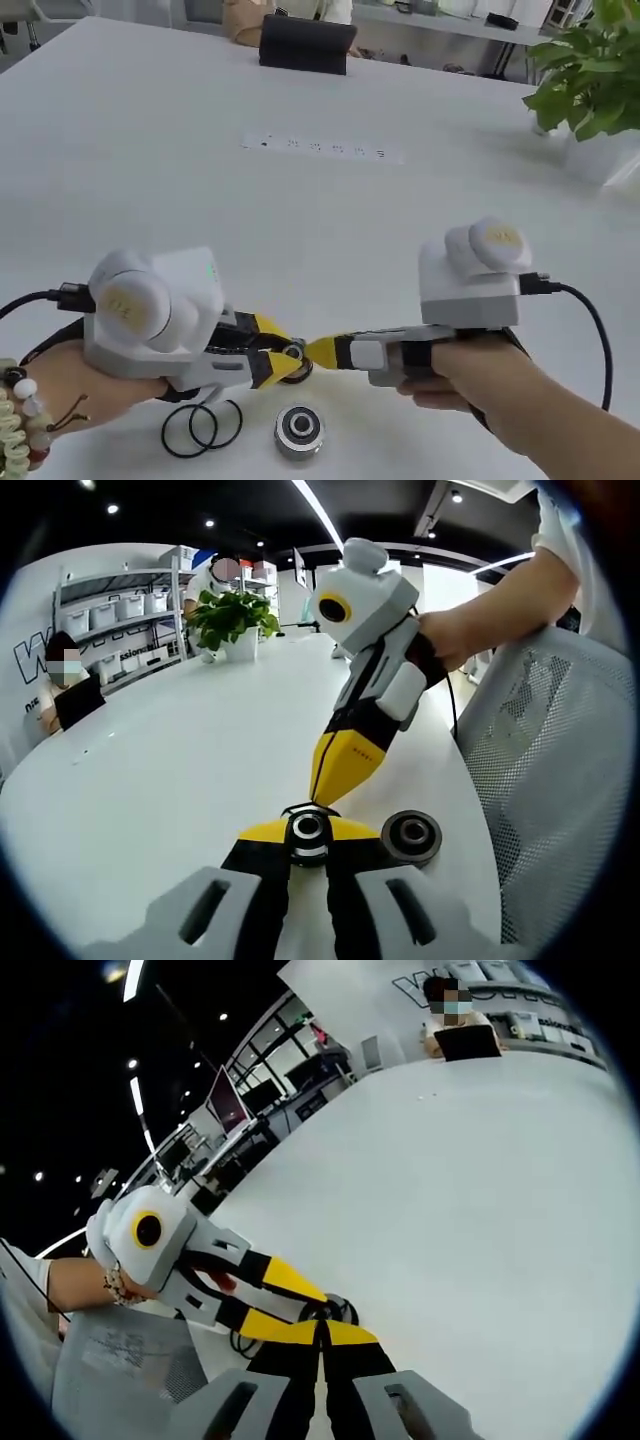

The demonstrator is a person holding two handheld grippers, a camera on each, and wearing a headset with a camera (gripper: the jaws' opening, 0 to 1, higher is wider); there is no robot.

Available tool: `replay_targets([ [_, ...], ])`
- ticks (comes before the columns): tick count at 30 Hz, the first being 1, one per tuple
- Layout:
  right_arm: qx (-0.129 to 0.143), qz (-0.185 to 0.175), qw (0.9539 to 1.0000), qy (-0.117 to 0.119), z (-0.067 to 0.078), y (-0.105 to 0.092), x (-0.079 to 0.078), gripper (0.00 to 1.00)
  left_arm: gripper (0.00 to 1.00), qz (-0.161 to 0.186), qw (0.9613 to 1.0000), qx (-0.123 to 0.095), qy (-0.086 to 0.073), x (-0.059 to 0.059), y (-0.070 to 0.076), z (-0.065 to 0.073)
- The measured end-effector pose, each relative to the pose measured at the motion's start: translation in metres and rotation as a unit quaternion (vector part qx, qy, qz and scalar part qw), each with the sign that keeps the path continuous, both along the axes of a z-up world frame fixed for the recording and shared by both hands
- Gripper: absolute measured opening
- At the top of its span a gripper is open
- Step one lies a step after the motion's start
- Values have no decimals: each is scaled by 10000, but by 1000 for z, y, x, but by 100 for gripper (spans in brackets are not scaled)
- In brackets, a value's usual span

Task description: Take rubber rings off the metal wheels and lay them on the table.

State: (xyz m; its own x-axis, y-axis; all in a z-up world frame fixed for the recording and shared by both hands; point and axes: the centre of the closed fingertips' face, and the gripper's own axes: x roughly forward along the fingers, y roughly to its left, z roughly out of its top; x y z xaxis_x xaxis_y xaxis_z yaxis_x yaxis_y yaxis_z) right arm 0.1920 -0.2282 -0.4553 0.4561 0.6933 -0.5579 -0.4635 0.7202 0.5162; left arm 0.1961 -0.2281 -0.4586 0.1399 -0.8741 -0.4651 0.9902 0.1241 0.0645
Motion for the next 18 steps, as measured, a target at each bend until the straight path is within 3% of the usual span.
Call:
replay_targets([
  [12, -94, 176, 9996, -218, 3, 3, 0, 0, 8, 27, 10000, -61, 60, -1, 0, 0],
  [18, 86, 227, 9993, -279, 11, 8, 0, 0, 8, 29, 9999, -74, 69, 0, 0, 0],
])
